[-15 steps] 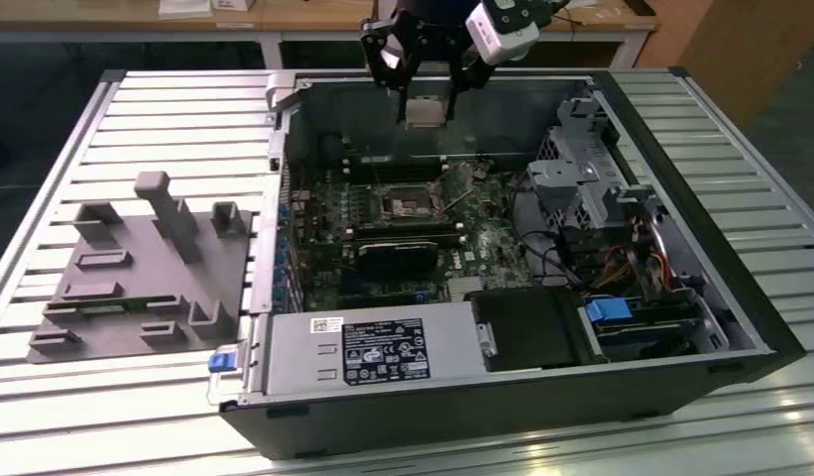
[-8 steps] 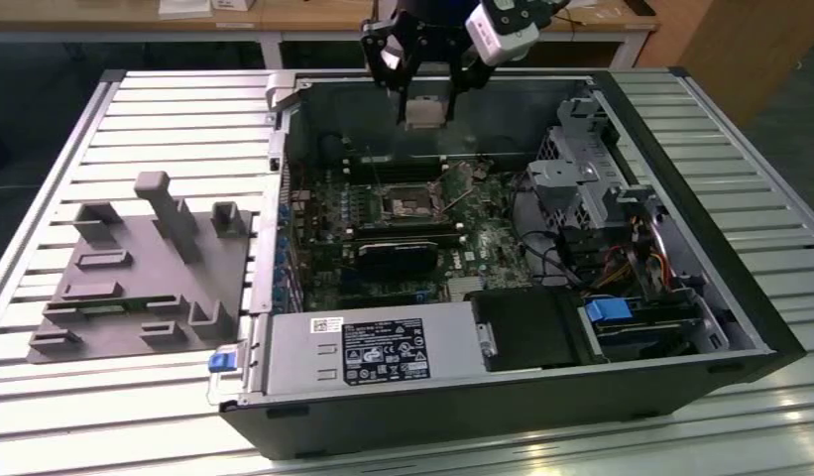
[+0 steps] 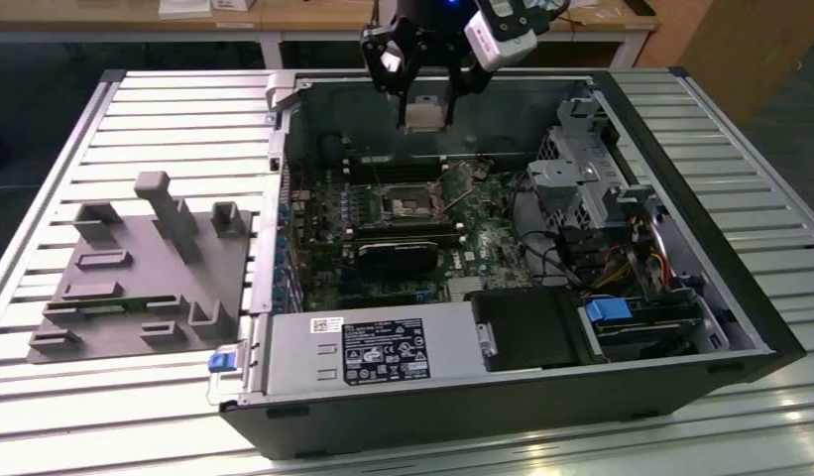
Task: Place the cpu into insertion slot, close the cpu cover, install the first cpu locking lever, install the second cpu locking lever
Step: 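Place the cpu into insertion slot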
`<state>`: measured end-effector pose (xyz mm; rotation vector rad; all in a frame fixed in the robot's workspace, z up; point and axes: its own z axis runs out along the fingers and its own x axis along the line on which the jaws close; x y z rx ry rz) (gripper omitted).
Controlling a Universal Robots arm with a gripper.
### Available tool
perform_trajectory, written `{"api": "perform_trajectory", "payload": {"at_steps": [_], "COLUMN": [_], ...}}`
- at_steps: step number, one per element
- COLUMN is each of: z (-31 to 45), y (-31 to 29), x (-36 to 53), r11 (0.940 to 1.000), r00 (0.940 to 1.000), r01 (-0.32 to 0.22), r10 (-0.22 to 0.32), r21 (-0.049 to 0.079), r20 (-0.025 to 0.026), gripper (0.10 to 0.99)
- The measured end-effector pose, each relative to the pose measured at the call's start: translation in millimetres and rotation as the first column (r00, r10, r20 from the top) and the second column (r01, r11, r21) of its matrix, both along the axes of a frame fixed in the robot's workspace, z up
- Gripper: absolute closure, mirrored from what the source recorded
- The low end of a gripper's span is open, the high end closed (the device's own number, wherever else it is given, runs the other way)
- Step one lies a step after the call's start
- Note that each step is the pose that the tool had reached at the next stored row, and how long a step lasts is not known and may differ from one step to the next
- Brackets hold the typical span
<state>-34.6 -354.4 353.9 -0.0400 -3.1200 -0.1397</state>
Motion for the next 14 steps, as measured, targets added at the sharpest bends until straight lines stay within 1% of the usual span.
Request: {"api": "perform_trajectory", "payload": {"at_steps": [14], "z": [-7.6], "y": [0.0], "x": [0.0], "r11": [1.0000], "r00": [1.0000], "r01": [0.000], "r10": [0.000], "r21": [0.000], "r20": [0.0000], "gripper": [0.549]}}
